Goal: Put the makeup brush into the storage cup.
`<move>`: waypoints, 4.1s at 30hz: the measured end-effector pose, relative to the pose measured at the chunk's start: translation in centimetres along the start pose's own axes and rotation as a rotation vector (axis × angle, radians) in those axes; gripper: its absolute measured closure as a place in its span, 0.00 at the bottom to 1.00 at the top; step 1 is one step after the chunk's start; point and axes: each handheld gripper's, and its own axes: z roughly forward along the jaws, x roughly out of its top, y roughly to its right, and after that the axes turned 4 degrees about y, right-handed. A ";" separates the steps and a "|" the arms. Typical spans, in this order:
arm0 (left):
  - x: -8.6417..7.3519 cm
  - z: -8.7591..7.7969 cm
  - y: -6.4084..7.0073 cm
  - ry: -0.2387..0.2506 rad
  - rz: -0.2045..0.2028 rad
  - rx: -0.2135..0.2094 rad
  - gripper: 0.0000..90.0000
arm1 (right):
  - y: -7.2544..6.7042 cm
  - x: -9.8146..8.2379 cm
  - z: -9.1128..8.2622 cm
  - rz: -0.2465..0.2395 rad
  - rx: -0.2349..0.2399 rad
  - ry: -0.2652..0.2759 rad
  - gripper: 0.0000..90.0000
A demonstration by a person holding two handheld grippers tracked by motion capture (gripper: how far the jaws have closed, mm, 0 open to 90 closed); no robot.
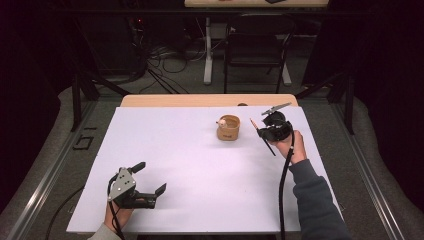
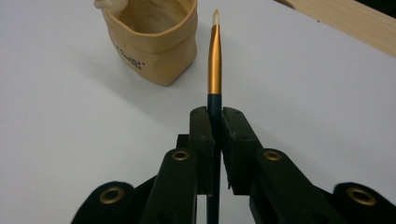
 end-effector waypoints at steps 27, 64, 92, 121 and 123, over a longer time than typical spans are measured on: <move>0.0 0.1 0.0 -0.028 -0.003 0.015 0.00 | -0.2 0.1 -1.4 0.001 0.010 0.153 0.93; -0.1 0.2 -0.1 -0.037 -0.006 0.019 0.00 | -1.2 0.5 -2.0 -0.002 0.009 0.329 0.93; 0.0 0.1 0.0 -0.040 0.001 0.020 0.00 | -1.8 1.1 -2.0 -0.008 -0.024 0.418 0.93; 0.0 0.2 0.0 -0.042 0.001 0.015 0.00 | -2.4 1.9 -1.7 -0.016 -0.040 0.481 0.93; 0.0 0.2 0.0 -0.041 0.000 0.014 0.00 | -2.5 1.9 -1.7 -0.015 -0.041 0.486 0.93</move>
